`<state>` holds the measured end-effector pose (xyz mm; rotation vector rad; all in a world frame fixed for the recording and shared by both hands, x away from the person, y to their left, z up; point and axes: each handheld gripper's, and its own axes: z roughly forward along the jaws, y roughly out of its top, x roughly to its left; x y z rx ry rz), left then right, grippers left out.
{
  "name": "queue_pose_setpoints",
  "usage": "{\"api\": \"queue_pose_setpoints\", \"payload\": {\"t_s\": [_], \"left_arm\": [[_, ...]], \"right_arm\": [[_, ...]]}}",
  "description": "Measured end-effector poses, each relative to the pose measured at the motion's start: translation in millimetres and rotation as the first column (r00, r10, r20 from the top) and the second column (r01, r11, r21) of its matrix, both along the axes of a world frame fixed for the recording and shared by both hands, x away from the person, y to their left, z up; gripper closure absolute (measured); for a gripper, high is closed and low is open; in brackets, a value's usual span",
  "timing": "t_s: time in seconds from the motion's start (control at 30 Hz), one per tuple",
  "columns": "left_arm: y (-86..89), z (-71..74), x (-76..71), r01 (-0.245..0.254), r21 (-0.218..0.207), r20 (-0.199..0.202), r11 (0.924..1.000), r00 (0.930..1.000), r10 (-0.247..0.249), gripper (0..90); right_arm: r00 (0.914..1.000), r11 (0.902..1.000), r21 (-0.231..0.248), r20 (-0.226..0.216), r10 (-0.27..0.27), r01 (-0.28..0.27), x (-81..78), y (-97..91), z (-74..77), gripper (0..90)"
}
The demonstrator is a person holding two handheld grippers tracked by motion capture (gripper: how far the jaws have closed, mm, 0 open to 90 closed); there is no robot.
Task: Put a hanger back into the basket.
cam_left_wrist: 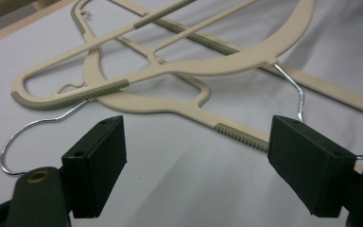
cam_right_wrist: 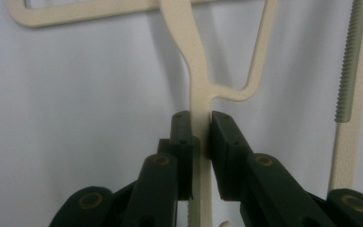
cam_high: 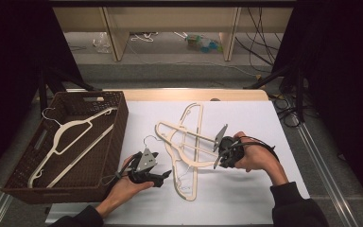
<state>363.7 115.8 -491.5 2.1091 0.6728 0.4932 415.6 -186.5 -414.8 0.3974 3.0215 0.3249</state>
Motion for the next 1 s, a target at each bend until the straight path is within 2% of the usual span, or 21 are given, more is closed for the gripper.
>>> {"api": "queue_pose_setpoints", "payload": {"t_s": [0.07, 0.1, 0.13, 0.17, 0.27, 0.3, 0.33, 0.43, 0.47, 0.5, 0.57, 0.6, 0.67, 0.77, 0.9, 0.93, 1.0], "left_arm": [[-3.4, -2.8, 4.0, -0.002, 0.028, 0.018, 0.9996, 0.9998, 0.001, 20.3], [-5.7, -4.2, 4.8, -0.007, 0.017, 0.025, 0.9998, 0.9997, 0.006, 20.9], [-6.5, -4.2, 6.8, -0.005, 0.051, 0.056, 0.9987, 0.9984, 0.002, 21.1], [-7.7, -4.6, 7.9, 0.000, 0.071, 0.070, 0.9975, 0.9975, -0.005, 21.2], [-13.5, -5.9, 8.2, 0.009, 0.070, 0.059, 0.9975, 0.9982, -0.014, 21.2], [-13.7, -5.1, 8.9, 0.017, 0.090, 0.065, 0.9958, 0.9976, -0.023, 21.4], [-16.8, -5.7, 8.8, 0.022, 0.082, 0.072, 0.9964, 0.9970, -0.028, 21.6], [-21.1, -5.3, 10.0, 0.033, 0.110, 0.081, 0.9934, 0.9958, -0.042, 21.9], [-23.7, -6.1, 10.0, 0.032, 0.097, 0.080, 0.9948, 0.9960, -0.040, 21.9], [-24.6, -5.5, 10.6, 0.039, 0.111, 0.085, 0.9930, 0.9952, -0.049, 21.9], [-28.1, -5.6, 10.3, 0.045, 0.102, 0.089, 0.9938, 0.9946, -0.054, 22.1], [-28.1, -5.0, 10.7, 0.049, 0.113, 0.095, 0.9924, 0.9936, -0.060, 22.3], [-29.7, -5.4, 11.0, 0.047, 0.097, 0.098, 0.9942, 0.9935, -0.056, 22.3], [-29.7, -5.0, 11.7, 0.059, 0.109, 0.097, 0.9923, 0.9928, -0.070, 22.4], [-32.3, -6.2, 12.2, 0.080, 0.118, 0.125, 0.9898, 0.9876, -0.095, 24.0], [-32.2, -6.0, 12.6, 0.095, 0.133, 0.128, 0.9866, 0.9854, -0.112, 25.5], [-34.0, -6.9, 12.7, 0.106, 0.117, 0.137, 0.9874, 0.9830, -0.122, 26.5]], "right_arm": [[1.0000, 1.0000, -0.004, -0.008, 0.005, -0.005, -1.8, -0.2, 1.8, 79.9], [0.9999, 1.0000, -0.003, -0.013, 0.006, -0.006, -2.9, -0.1, 2.5, 79.9], [0.9999, 0.9999, -0.001, -0.008, 0.011, -0.011, -2.8, -0.2, 2.9, 79.9], [0.9999, 0.9999, 0.001, -0.009, 0.011, -0.011, -3.5, 0.4, 3.7, 79.9], [0.9998, 0.9998, 0.002, -0.010, 0.019, -0.019, -4.6, 2.7, 5.4, 79.8], [0.9996, 0.9997, -0.003, -0.011, 0.024, -0.024, -4.8, 3.5, 5.9, 79.8], [0.9997, 0.9998, -0.003, -0.011, 0.021, -0.021, -5.5, 4.4, 6.3, 79.8], [0.9996, 0.9997, 0.009, -0.016, 0.025, -0.024, -6.9, 5.2, 8.8, 79.8], [0.9996, 0.9997, 0.011, -0.014, 0.023, -0.023, -7.3, 5.3, 9.5, 79.8], [0.9996, 0.9997, 0.011, -0.015, 0.023, -0.022, -7.9, 5.6, 10.1, 79.8], [0.9989, 0.9989, 0.024, -0.024, 0.041, -0.040, -8.6, 6.4, 10.5, 79.9], [0.9984, 0.9984, 0.031, -0.030, 0.048, -0.047, -9.5, 7.1, 11.2, 79.8], [0.9981, 0.9980, 0.038, -0.032, 0.052, -0.051, -10.4, 8.4, 12.1, 79.9], [0.9979, 0.9976, 0.042, -0.030, 0.056, -0.055, -10.8, 8.6, 12.5, 79.8], [0.9975, 0.9971, 0.042, -0.030, 0.064, -0.063, -10.7, 9.0, 11.6, 79.7], [0.9976, 0.9971, 0.043, -0.028, 0.063, -0.062, -10.4, 8.9, 11.6, 79.8], [0.9975, 0.9970, 0.046, -0.030, 0.063, -0.062, -10.6, 8.6, 11.8, 79.7]]}}
